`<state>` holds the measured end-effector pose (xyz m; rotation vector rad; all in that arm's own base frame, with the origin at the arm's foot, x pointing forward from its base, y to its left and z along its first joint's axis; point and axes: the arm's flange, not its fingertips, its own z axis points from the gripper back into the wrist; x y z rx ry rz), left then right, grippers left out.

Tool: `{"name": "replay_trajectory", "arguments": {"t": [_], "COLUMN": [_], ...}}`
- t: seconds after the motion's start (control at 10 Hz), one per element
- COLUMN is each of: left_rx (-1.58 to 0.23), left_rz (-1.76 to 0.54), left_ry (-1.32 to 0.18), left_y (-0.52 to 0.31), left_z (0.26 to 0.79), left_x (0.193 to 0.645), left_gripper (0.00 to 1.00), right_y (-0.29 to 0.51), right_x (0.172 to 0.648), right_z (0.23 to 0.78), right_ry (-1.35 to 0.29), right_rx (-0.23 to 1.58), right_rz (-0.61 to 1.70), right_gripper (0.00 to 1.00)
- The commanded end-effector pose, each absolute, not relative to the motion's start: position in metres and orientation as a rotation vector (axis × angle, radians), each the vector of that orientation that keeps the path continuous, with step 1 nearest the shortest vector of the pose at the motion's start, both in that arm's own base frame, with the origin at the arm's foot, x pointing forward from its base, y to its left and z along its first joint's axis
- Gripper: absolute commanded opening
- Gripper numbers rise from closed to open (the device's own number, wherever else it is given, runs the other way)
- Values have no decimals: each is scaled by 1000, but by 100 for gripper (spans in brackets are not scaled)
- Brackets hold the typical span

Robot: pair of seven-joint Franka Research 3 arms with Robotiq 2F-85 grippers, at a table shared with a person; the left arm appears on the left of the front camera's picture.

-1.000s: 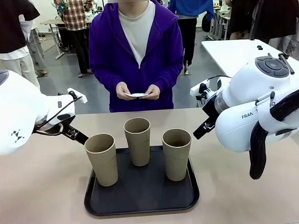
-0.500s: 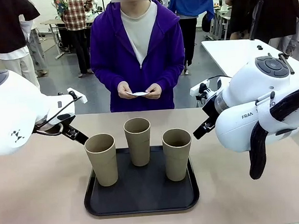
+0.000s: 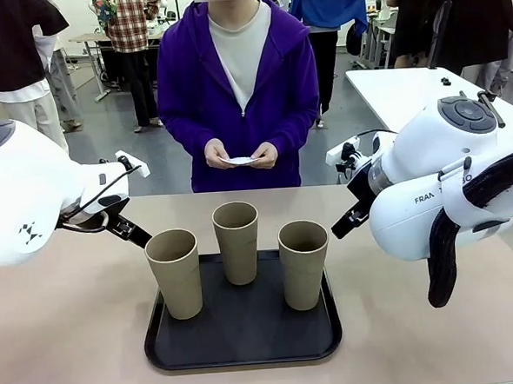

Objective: Place coasters on the table and set cups on them.
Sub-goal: Pick up one Reusable plastic cup and place it on a coaster set by the human.

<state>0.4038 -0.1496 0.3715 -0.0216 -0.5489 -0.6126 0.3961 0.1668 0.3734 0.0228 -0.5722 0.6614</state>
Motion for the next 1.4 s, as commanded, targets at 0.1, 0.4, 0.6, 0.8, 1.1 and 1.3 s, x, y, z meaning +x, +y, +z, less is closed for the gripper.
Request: {"name": "replay_trajectory", "arguments": {"t": [0.1, 0.4, 0.6, 0.8, 1.1, 1.3], "left_rx": [-21, 0, 22, -14, -3, -3], "left_rz": [-632, -689, -679, -667, -661, -661], "left_ry": [-553, -484, -388, -298, -317, -317], "left_y": [-141, -120, -102, -92, -115, -115], "left_z": [385, 436, 452, 452, 490, 490], "left_x": [397, 328, 285, 248, 312, 312], "left_gripper": [100, 100, 100, 100, 100, 100], "right_y": [156, 131, 118, 100, 130, 123], "right_x": [390, 302, 236, 183, 258, 235], "right_z": [385, 439, 459, 449, 511, 523], "right_ry": [-523, -387, -322, -243, -264, -245], "right_rx": [26, -6, -48, -32, -47, -55], "right_rz": [634, 612, 571, 522, 552, 543], "right_gripper": [100, 100, 100, 100, 100, 100]}}
